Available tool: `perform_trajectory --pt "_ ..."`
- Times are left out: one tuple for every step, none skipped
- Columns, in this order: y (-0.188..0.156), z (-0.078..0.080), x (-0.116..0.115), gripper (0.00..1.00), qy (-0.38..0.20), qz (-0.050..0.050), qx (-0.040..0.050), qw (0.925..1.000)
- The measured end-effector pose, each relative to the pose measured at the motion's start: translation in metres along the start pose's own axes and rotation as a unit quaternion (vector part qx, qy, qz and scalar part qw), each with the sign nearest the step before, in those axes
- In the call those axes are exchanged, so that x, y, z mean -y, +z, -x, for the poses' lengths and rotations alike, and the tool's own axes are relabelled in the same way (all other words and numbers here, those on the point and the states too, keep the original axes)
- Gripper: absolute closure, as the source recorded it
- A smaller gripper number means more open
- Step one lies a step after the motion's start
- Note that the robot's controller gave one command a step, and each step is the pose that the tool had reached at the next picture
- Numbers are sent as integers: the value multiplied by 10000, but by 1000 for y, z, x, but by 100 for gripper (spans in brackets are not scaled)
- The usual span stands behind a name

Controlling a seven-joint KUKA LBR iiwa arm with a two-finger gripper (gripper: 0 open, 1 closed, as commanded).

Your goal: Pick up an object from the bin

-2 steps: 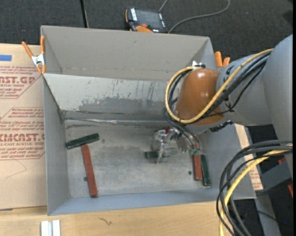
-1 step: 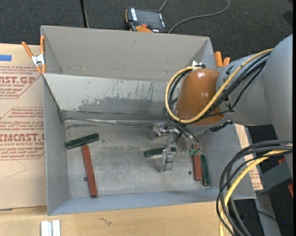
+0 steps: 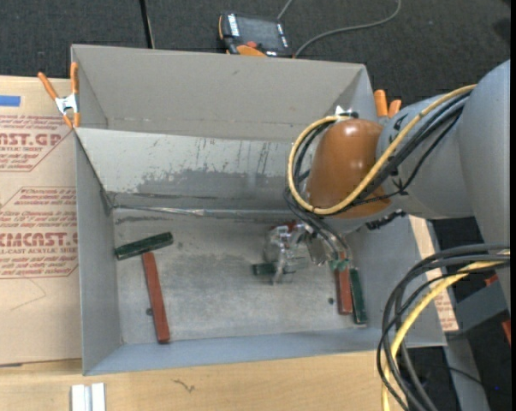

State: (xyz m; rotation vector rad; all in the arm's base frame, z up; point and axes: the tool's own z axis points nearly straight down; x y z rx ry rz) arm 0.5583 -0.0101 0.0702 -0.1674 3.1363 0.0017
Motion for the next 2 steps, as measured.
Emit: perform_trajectory --pt "-126 -35 -7 100 166 -6 37 9999" --pt "-248 -57 35 100 143 -23 52 9999"
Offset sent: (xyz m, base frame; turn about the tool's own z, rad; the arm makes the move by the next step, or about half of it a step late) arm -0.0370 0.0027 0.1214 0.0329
